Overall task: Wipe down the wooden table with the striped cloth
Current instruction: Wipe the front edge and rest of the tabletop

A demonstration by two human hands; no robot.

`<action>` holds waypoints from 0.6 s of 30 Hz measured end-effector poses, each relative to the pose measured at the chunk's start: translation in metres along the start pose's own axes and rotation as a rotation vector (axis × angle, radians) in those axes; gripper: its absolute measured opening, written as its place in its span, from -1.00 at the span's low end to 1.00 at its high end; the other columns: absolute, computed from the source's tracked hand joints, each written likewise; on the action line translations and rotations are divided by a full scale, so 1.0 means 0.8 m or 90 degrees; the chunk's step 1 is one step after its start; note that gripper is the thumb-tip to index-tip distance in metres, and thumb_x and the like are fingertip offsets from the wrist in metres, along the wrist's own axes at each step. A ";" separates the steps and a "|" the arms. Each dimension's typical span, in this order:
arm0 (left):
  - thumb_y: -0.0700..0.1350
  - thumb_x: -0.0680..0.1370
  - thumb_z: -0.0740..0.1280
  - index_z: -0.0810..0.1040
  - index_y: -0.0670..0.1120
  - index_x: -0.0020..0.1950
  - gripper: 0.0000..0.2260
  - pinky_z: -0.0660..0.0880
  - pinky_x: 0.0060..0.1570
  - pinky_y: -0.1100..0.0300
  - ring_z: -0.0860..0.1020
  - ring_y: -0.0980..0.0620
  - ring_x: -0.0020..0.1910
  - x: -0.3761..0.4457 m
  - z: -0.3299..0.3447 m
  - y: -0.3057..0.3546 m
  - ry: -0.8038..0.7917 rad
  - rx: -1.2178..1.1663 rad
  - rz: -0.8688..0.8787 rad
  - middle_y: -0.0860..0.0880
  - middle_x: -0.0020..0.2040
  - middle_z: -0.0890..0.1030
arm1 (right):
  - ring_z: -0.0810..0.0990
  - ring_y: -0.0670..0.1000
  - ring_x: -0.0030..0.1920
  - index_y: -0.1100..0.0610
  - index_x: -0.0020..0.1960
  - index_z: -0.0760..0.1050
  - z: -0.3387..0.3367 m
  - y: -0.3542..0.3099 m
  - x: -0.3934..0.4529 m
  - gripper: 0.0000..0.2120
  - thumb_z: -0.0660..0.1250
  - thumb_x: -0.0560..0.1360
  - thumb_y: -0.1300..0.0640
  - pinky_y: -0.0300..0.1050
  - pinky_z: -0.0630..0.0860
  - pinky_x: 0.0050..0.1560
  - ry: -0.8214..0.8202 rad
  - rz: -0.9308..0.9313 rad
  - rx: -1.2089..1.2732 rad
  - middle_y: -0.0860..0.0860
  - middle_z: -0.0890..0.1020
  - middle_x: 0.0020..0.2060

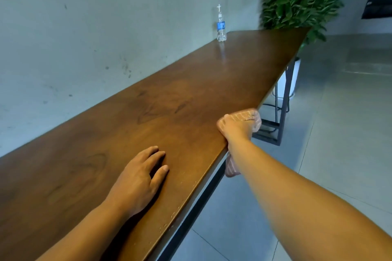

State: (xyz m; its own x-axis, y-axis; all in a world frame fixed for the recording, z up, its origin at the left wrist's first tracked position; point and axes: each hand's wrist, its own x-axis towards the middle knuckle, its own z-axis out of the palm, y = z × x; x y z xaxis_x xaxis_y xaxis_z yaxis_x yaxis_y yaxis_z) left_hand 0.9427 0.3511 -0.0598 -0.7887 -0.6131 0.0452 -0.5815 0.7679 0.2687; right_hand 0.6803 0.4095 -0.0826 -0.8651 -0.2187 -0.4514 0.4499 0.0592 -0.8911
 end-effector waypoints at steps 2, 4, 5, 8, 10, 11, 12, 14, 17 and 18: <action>0.43 0.47 -0.12 0.17 0.18 0.52 -0.32 0.13 0.44 0.16 0.11 0.17 0.50 -0.021 -0.008 -0.019 -0.003 0.013 -0.009 0.18 0.54 0.13 | 0.55 0.11 -0.04 0.12 0.50 0.18 -0.004 -0.005 -0.007 -0.34 0.38 0.50 0.03 -0.06 0.49 -0.08 0.022 0.005 -0.009 0.11 0.53 0.03; 0.41 0.49 -0.11 0.16 0.17 0.53 -0.34 0.12 0.46 0.15 0.10 0.17 0.50 -0.031 -0.009 -0.030 0.005 0.009 -0.018 0.17 0.54 0.13 | 0.49 0.07 -0.03 0.10 0.45 0.22 -0.012 -0.009 -0.015 -0.51 0.29 0.59 0.08 -0.12 0.42 -0.05 0.010 0.006 0.036 0.09 0.48 -0.02; 0.37 0.51 -0.08 0.17 0.16 0.53 -0.37 0.12 0.46 0.15 0.11 0.16 0.50 -0.033 -0.009 -0.032 0.016 0.006 -0.017 0.16 0.54 0.14 | 0.46 0.07 -0.02 0.06 0.35 0.25 -0.014 -0.006 -0.034 -0.69 0.22 0.64 0.11 -0.14 0.40 -0.03 0.005 0.012 0.049 0.09 0.46 -0.03; 0.28 0.57 -0.01 0.22 0.11 0.52 -0.45 0.15 0.47 0.12 0.15 0.13 0.50 -0.029 -0.004 -0.030 0.051 0.017 0.002 0.11 0.53 0.20 | 0.51 0.18 0.13 0.20 0.44 0.26 -0.009 0.025 -0.075 -0.58 0.19 0.65 0.06 -0.04 0.44 0.16 0.011 -0.024 -0.001 0.12 0.49 0.11; 0.24 0.60 0.02 0.24 0.09 0.52 -0.48 0.15 0.46 0.12 0.17 0.11 0.49 -0.028 -0.001 -0.031 0.063 0.018 0.007 0.09 0.52 0.22 | 0.51 0.19 0.13 0.26 0.40 0.26 0.003 0.066 -0.103 -0.45 0.27 0.56 -0.03 0.09 0.45 0.18 -0.002 -0.111 -0.043 0.14 0.50 0.15; 0.23 0.60 0.03 0.25 0.08 0.51 -0.49 0.14 0.45 0.13 0.18 0.10 0.49 -0.028 -0.001 -0.032 0.068 0.017 0.010 0.08 0.51 0.23 | 0.50 0.15 0.06 0.23 0.36 0.27 0.006 0.085 -0.125 -0.40 0.24 0.50 -0.15 0.13 0.41 0.09 -0.007 -0.106 -0.058 0.10 0.49 0.09; 0.23 0.61 0.03 0.26 0.07 0.51 -0.49 0.14 0.45 0.13 0.18 0.10 0.48 -0.027 0.000 -0.032 0.072 0.018 0.012 0.08 0.51 0.24 | 0.47 0.11 0.02 0.18 0.31 0.26 0.010 0.105 -0.141 -0.35 0.16 0.43 -0.27 0.11 0.35 0.03 -0.009 -0.079 -0.057 0.06 0.46 0.06; 0.23 0.61 0.03 0.26 0.07 0.51 -0.50 0.15 0.45 0.13 0.19 0.10 0.48 -0.027 0.001 -0.033 0.073 0.015 0.013 0.08 0.50 0.25 | 0.51 0.12 0.17 0.12 0.38 0.21 0.007 0.133 -0.194 -0.33 0.14 0.46 -0.30 0.15 0.38 0.20 -0.032 -0.065 -0.077 0.05 0.49 0.19; 0.22 0.61 0.03 0.26 0.07 0.51 -0.50 0.16 0.46 0.11 0.18 0.09 0.49 -0.027 0.001 -0.032 0.068 0.011 0.006 0.07 0.52 0.24 | 0.43 0.15 0.38 0.08 0.57 0.00 -0.002 0.157 -0.261 -0.30 0.29 0.58 -0.04 0.10 0.37 0.40 -0.087 -0.094 -0.096 0.10 0.36 0.44; 0.22 0.61 0.04 0.25 0.07 0.51 -0.50 0.16 0.47 0.10 0.18 0.08 0.49 -0.028 0.000 -0.032 0.065 0.008 0.005 0.06 0.52 0.23 | 0.42 0.14 0.38 0.05 0.58 -0.07 -0.004 0.163 -0.268 -0.26 0.30 0.58 -0.03 0.05 0.39 0.39 -0.096 -0.088 -0.078 0.08 0.33 0.45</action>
State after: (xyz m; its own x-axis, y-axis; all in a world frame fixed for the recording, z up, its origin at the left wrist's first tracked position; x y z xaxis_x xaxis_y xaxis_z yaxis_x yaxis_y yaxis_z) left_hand 0.9749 0.3454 -0.0678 -0.7690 -0.6224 0.1459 -0.5782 0.7745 0.2564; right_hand 0.9240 0.4677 -0.1021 -0.8696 -0.3757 -0.3203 0.2910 0.1341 -0.9473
